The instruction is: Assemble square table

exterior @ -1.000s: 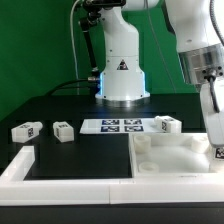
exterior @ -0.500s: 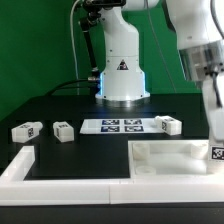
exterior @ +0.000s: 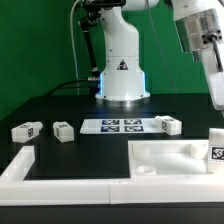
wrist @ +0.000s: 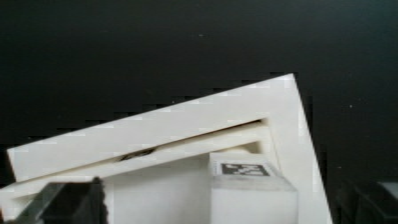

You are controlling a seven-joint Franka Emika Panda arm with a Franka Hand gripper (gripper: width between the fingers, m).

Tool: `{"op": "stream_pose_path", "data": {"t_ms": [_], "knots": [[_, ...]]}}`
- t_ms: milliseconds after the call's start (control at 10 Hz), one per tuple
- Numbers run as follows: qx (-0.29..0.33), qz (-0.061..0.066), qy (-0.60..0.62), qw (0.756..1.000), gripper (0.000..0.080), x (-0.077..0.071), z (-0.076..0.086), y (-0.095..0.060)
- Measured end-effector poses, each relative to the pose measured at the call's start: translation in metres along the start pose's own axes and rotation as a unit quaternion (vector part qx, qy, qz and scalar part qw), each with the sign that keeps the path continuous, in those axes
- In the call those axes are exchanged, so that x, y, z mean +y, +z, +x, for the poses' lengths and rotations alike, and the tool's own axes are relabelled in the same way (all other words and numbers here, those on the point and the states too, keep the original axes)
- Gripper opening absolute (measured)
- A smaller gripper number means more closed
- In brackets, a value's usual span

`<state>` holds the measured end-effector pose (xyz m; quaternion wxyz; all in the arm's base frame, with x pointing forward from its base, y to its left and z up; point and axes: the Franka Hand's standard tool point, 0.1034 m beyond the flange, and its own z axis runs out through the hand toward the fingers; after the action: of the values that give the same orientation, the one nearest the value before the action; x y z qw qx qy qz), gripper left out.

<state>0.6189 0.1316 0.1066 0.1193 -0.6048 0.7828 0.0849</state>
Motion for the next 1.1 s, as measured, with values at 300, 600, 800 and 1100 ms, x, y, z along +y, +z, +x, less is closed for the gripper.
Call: {"op": "stream_pose_path", "data": {"t_ms": [300, 600, 800, 1100], "knots": [[0.000, 0.002, -0.012, 1.000, 0.0649, 0.001, -0.001, 0.000], [0.000, 0.002, -0.155, 0.988, 0.0649, 0.032, -0.005, -0.012], [0.006, 0.003, -0.206, 0.979, 0.0649, 0.042, -0.010, -0.015], [0.008, 0.001, -0.322, 0.947, 0.0649, 0.041, -0.007, -0.014]]}}
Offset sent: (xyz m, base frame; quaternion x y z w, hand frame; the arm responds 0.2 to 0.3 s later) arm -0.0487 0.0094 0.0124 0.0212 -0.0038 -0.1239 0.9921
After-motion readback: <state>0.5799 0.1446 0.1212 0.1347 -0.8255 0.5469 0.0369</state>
